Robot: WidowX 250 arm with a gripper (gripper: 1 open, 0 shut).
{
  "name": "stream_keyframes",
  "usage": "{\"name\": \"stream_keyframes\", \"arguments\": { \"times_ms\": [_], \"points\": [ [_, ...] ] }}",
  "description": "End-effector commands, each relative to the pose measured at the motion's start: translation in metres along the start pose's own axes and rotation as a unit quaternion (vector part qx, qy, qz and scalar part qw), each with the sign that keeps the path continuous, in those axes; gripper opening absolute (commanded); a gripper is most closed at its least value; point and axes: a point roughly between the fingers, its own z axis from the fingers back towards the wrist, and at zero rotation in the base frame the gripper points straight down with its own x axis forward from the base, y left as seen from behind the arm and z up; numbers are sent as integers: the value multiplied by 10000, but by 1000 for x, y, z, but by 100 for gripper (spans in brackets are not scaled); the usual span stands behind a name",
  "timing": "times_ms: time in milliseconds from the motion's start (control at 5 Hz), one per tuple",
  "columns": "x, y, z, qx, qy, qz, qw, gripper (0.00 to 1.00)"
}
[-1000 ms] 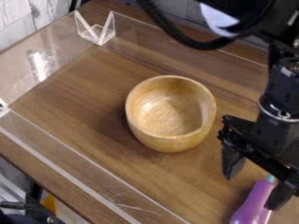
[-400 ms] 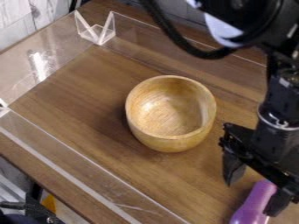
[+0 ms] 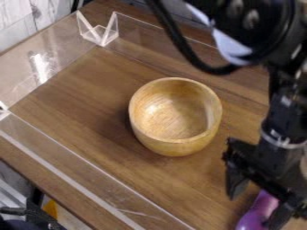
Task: Put the purple eggplant in the brown bowl
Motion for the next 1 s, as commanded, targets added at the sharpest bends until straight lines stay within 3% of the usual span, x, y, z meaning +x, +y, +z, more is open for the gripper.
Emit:
{"name": "stream_keyframes", "arguments": {
  "times_ms": [0, 200, 600, 800],
  "points": [
    [4, -1, -4, -39, -78, -9, 10000, 100],
    [5, 0, -7, -35, -59, 10, 10000, 0],
    [-3, 1, 11, -37, -183, -25, 9998, 0],
    [-9, 1, 45, 58, -484, -25, 9988, 0]
  ]
}}
